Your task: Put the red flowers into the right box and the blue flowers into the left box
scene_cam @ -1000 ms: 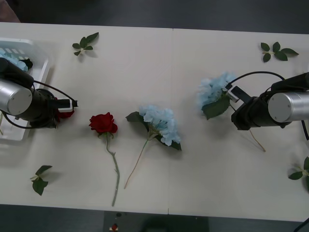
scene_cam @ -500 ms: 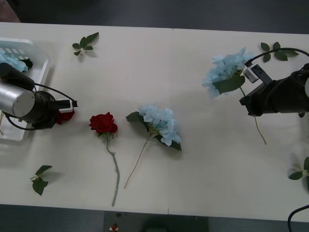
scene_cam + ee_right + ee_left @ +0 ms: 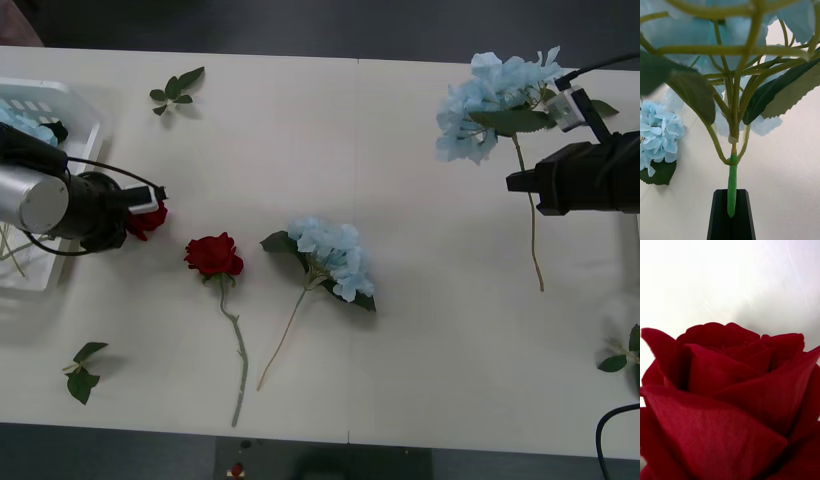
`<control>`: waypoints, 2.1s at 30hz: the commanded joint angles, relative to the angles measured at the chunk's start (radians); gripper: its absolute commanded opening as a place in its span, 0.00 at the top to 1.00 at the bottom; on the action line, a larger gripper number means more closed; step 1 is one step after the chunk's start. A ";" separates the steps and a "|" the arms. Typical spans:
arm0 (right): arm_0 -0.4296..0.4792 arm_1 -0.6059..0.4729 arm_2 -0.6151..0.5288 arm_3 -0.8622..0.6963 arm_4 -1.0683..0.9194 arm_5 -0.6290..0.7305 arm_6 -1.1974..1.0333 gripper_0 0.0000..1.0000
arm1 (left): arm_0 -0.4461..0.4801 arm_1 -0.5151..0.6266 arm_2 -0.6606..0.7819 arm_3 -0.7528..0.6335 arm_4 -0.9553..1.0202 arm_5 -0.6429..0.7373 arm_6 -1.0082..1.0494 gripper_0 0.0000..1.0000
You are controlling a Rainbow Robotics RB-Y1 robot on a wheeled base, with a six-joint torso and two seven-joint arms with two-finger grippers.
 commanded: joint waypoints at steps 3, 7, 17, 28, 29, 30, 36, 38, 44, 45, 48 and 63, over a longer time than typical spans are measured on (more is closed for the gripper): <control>-0.022 0.000 -0.017 -0.040 0.044 0.020 -0.015 0.91 | -0.078 0.120 0.018 -0.108 0.155 -0.001 0.069 1.00; -0.020 0.000 -0.026 -0.043 0.083 0.034 -0.016 0.25 | -0.113 0.157 0.018 -0.197 0.265 0.046 0.184 1.00; -0.020 -0.002 -0.029 -0.043 0.117 0.039 -0.007 0.02 | -0.170 0.172 0.018 -0.457 0.342 0.036 0.669 1.00; -0.016 -0.002 -0.051 -0.049 -0.150 0.043 -0.004 0.02 | -0.251 0.126 0.029 -0.661 0.320 -0.050 1.192 1.00; -0.014 -0.002 -0.054 -0.049 -0.171 0.049 -0.005 0.01 | -0.262 0.112 0.030 -0.664 0.316 -0.050 1.224 1.00; -0.014 -0.002 -0.060 -0.047 -0.196 0.060 -0.008 0.01 | -0.274 0.094 0.033 -0.670 0.310 -0.050 1.273 1.00; -0.013 0.001 -0.088 -0.047 -0.320 0.121 -0.041 0.01 | -0.331 -0.026 0.046 -0.665 0.185 -0.050 1.506 1.00; -0.007 0.001 -0.089 -0.047 -0.366 0.126 -0.076 0.01 | -0.346 -0.067 0.050 -0.648 0.147 -0.050 1.554 1.00; 0.003 0.001 -0.082 -0.047 -0.492 0.123 -0.123 0.01 | -0.391 -0.218 0.066 -0.566 0.004 -0.050 1.681 1.00; 0.004 0.003 -0.077 -0.046 -0.512 0.120 -0.128 0.01 | -0.398 -0.251 0.069 -0.550 -0.049 -0.050 1.727 1.00; 0.003 0.011 -0.062 -0.047 -0.561 0.105 -0.143 0.01 | -0.417 -0.331 0.070 -0.518 -0.204 -0.050 1.861 1.00; 0.003 0.049 0.014 -0.047 -0.556 0.003 -0.191 0.02 | -0.464 -0.446 0.070 -0.474 -0.350 -0.050 2.140 1.00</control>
